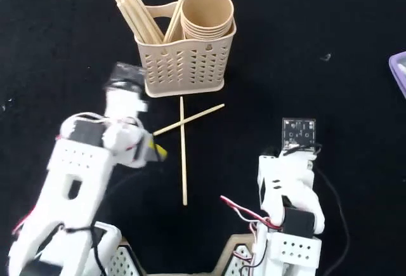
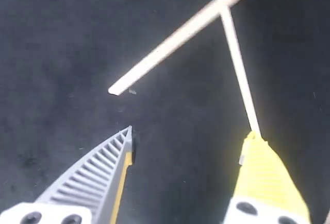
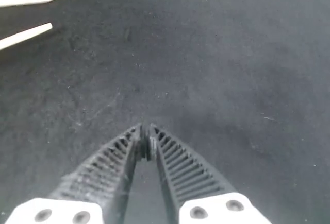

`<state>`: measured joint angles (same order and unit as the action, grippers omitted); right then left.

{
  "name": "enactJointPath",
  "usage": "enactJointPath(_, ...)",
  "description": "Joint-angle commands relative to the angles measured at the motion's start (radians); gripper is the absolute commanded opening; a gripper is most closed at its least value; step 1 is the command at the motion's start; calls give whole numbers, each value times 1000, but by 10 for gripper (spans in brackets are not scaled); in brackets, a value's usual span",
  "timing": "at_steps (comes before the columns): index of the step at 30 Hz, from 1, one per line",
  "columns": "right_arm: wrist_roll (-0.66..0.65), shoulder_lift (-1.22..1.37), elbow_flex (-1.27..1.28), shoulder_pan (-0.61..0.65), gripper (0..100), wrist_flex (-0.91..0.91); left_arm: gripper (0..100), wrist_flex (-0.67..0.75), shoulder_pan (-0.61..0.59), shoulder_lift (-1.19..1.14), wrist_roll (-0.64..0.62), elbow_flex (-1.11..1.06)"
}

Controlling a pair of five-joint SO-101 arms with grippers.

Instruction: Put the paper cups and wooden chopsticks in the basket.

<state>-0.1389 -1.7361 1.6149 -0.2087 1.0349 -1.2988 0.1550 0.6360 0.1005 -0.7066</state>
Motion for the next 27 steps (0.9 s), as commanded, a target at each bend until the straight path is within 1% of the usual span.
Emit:
enactJointPath(1,6,-16,-7,-29,15,2,319,18,61,-147,-2,108)
enactJointPath(5,6,-16,-7,-29,15,2,314,18,105,-325,-2,231)
enactJointPath(10,6,-16,-7,-29,15,2,312,20,145,-470,2,378)
enactJointPath(12,6,-16,-7,-29,15,2,310,35,148,-525,46,410)
enactJointPath(14,6,-16,-7,-29,15,2,310,57,148,-566,115,420)
enactJointPath(17,6,-16,-7,-29,15,2,310,101,147,-624,164,420)
enactJointPath(27,6,-16,-4,-23,15,2,310,276,142,-681,169,417)
